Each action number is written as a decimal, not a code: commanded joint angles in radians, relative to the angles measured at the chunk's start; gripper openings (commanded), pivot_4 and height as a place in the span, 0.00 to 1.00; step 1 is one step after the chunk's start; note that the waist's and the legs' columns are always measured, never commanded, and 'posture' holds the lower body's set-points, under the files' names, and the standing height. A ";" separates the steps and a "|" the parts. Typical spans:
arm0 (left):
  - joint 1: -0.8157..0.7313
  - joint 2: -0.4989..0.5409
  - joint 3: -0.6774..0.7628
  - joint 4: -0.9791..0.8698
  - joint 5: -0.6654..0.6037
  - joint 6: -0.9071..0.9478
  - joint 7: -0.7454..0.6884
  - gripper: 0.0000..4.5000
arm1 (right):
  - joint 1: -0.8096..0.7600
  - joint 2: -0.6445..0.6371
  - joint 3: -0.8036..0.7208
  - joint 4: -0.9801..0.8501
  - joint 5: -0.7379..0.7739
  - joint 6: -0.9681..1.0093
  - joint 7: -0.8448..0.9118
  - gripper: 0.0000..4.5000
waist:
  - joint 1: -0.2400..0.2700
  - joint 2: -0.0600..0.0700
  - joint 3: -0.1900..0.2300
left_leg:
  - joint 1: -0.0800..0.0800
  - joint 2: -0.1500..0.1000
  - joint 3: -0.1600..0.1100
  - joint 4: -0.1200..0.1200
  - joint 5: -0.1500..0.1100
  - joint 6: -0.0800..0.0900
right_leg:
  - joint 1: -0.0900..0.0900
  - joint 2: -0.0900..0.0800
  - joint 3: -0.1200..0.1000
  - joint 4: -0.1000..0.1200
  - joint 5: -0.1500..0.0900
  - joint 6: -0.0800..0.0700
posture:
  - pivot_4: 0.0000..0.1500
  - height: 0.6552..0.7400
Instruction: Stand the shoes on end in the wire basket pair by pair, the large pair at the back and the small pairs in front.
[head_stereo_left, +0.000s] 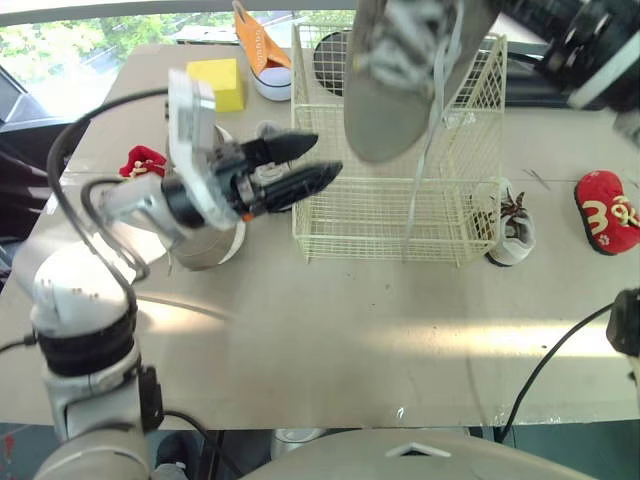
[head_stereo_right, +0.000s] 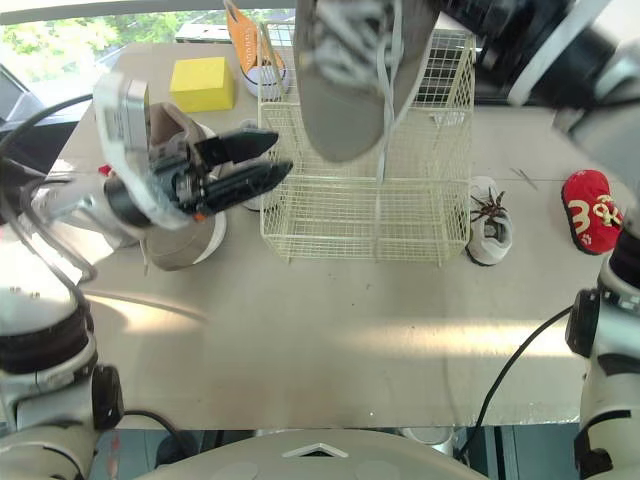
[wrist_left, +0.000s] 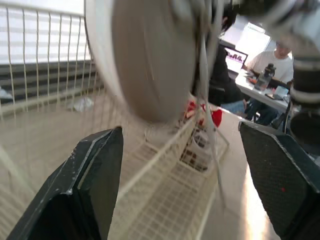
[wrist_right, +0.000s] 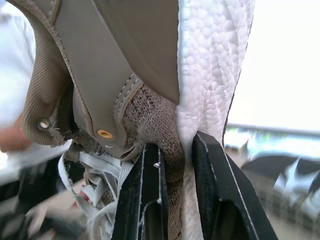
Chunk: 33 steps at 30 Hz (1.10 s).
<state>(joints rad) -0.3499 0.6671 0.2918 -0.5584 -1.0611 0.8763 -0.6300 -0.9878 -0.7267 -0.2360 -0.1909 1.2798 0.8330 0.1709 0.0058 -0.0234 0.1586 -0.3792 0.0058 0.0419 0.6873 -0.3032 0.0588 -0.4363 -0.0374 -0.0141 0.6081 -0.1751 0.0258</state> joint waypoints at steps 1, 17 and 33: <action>0.059 -0.007 0.027 -0.079 0.005 -0.108 -0.079 0.89 | -0.088 -0.027 -0.007 0.082 -0.156 -0.110 0.127 0.00 | 0.001 0.000 0.000 | 0.000 0.000 0.000 0.000 0.000 0.000 | 0.000 0.000 0.000 0.000 -0.001 -0.001 | 1.00 1.00; 0.262 0.116 0.189 -0.121 -0.052 -0.196 -0.150 0.89 | 0.034 -0.031 0.145 0.292 -0.680 -0.456 0.646 0.00 | 0.009 -0.001 0.000 | -0.001 0.001 0.002 0.000 0.000 0.000 | -0.002 -0.005 0.002 0.000 -0.002 -0.003 | 1.00 1.00; 0.215 0.118 0.110 -0.092 -0.008 -0.238 -0.139 0.89 | 0.202 0.044 0.145 0.457 -0.729 -0.468 0.830 0.00 | 0.009 -0.003 -0.002 | 0.000 0.000 0.002 0.000 0.000 0.000 | 0.000 -0.005 0.002 0.000 -0.002 -0.003 | 1.00 1.00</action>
<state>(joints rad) -0.1196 0.7798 0.4104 -0.6490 -1.0827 0.6663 -0.7607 -0.8066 -0.6836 -0.0984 0.2599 0.5647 0.3820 0.9481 0.0149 -0.0263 0.1564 -0.3786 0.0058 0.0441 0.6869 -0.3033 0.0587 -0.4368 -0.0420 -0.0122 0.6083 -0.1767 0.0225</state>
